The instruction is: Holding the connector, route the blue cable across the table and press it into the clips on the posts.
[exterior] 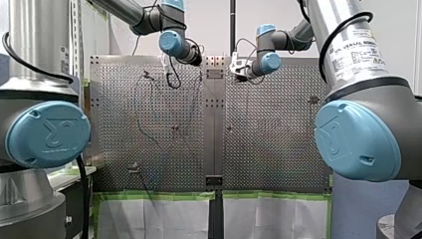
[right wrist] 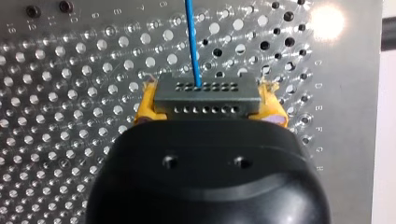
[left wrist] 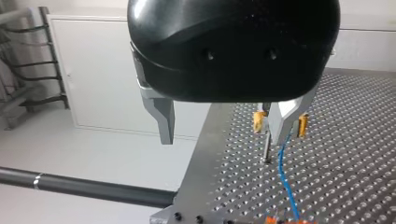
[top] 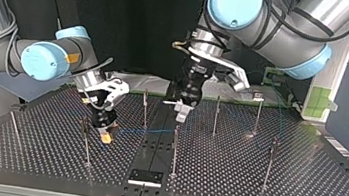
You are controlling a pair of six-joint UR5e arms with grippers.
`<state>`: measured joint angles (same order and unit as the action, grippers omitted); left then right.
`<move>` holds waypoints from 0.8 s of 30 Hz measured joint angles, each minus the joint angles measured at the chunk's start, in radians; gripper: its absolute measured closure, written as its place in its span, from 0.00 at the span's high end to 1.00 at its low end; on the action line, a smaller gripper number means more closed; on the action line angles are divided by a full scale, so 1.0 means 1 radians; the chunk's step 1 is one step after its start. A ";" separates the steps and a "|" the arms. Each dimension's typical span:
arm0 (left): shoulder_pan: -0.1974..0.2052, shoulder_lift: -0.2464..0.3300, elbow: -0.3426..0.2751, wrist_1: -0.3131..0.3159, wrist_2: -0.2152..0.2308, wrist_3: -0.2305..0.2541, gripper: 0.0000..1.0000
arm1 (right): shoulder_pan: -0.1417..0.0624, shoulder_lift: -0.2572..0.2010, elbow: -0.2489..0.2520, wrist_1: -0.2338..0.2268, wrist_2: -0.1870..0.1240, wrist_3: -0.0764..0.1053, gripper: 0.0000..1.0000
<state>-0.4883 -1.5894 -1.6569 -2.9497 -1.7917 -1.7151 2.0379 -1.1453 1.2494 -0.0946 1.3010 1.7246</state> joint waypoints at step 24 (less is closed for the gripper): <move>-0.069 -0.200 0.200 -0.064 -0.118 0.036 0.98 | 0.000 0.000 0.000 -0.001 0.000 0.002 0.00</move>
<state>-0.5578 -1.7890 -1.4573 -3.0136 -1.9093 -1.6788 2.0379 -1.1449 1.2495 -0.0954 1.3009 1.7261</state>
